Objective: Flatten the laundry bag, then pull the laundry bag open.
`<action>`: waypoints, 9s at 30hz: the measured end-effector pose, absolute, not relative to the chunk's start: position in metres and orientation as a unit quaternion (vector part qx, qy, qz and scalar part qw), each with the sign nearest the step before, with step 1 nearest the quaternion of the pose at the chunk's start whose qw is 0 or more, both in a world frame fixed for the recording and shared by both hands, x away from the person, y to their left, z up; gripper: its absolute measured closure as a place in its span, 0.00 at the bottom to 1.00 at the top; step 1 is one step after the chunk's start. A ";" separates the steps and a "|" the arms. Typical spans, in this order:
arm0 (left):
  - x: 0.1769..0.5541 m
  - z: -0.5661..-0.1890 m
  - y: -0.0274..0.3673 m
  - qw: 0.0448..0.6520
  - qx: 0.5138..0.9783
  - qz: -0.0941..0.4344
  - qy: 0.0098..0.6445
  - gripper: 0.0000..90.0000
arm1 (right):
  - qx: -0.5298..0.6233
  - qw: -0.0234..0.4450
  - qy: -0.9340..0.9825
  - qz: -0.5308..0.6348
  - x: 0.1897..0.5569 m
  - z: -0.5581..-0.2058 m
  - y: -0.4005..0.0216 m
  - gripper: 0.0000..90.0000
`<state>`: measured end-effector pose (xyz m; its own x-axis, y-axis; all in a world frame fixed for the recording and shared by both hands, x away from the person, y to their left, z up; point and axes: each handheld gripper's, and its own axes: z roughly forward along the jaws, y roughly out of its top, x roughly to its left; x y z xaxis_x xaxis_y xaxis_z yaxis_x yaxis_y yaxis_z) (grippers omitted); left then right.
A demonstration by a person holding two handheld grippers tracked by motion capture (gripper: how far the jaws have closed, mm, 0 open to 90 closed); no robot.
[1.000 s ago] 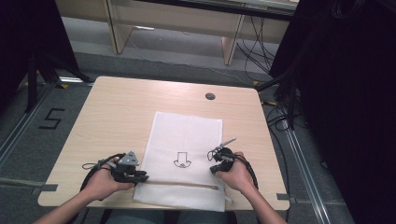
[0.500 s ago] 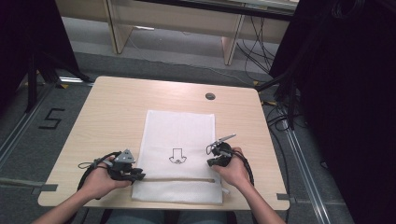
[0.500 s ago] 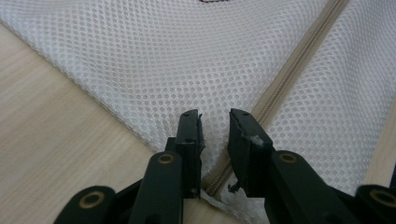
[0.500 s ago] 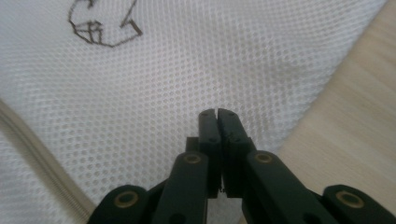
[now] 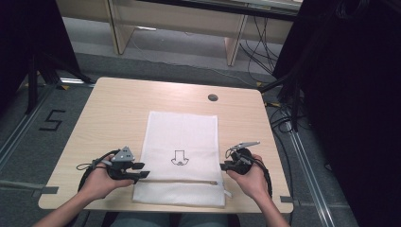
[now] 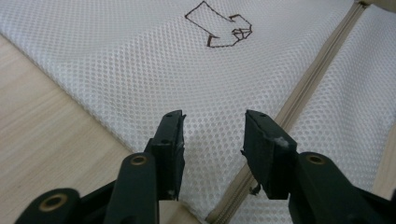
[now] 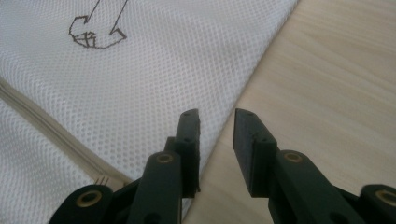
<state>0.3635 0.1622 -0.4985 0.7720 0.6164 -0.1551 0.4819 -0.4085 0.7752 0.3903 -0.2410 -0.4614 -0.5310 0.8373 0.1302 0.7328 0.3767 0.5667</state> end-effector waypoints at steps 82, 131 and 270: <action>0.380 -0.508 -0.050 0.399 0.908 -0.002 0.126 0.89 | 0.484 -0.012 0.853 0.194 0.372 -0.481 -0.223 1.00; 0.372 -0.506 -0.043 0.417 0.895 -0.009 0.158 0.97 | 0.479 -0.004 0.859 0.182 0.371 -0.480 -0.220 1.00; 0.366 -0.478 -0.009 0.416 0.896 0.004 0.154 0.97 | 0.470 -0.004 0.863 0.182 0.373 -0.480 -0.219 1.00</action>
<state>0.3661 -0.0092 -0.4778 0.9525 0.2791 -0.1216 0.2730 -0.6066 0.7466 0.3729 -0.2193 -0.4802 -0.5573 0.8112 0.1771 0.8138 0.4912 0.3106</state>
